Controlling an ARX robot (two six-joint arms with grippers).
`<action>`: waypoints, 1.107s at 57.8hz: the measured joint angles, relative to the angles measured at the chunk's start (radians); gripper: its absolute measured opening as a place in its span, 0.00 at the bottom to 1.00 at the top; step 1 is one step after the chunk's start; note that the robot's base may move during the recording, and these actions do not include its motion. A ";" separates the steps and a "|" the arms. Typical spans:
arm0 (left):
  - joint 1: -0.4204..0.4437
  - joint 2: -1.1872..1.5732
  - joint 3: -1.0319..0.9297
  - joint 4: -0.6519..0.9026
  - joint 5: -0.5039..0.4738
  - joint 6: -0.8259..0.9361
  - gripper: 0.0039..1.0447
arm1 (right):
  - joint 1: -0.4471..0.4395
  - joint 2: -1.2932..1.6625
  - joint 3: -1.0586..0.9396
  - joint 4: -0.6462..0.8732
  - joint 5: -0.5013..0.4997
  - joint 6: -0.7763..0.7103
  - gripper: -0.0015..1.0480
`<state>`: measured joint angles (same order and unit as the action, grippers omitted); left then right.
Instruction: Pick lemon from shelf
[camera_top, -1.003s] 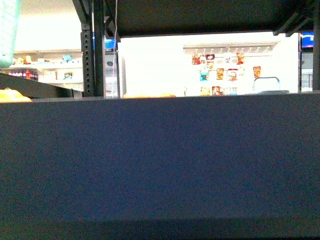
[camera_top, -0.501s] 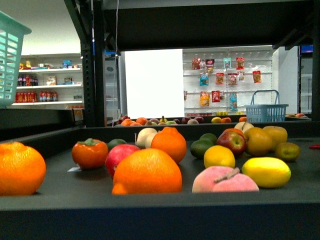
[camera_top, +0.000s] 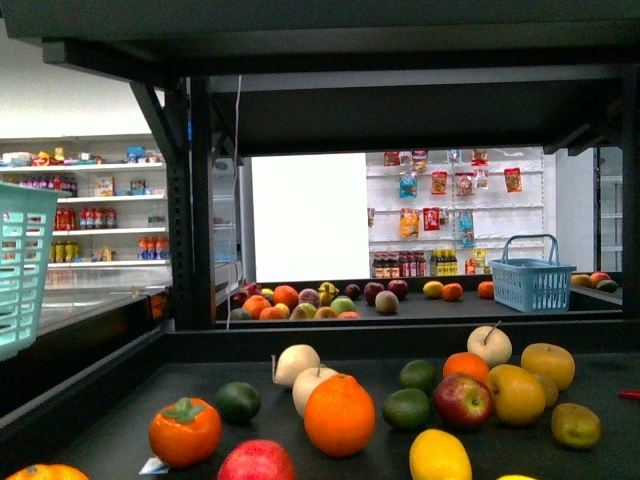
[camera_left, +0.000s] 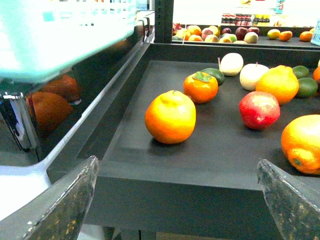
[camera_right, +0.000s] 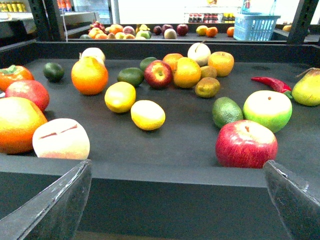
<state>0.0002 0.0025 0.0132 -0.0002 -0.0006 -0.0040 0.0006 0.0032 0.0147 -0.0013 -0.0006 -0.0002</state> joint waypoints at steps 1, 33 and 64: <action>0.000 0.000 0.000 0.000 0.000 0.000 0.93 | 0.000 0.000 0.000 0.000 0.000 0.000 0.98; 0.000 0.000 0.000 0.000 0.000 0.000 0.93 | 0.000 0.000 0.000 0.000 0.000 0.000 0.98; 0.000 0.000 0.000 0.000 0.000 0.000 0.93 | 0.000 0.000 0.000 0.000 0.000 0.000 0.98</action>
<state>0.0002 0.0025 0.0132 -0.0002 -0.0006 -0.0036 0.0006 0.0029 0.0147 -0.0013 -0.0006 -0.0002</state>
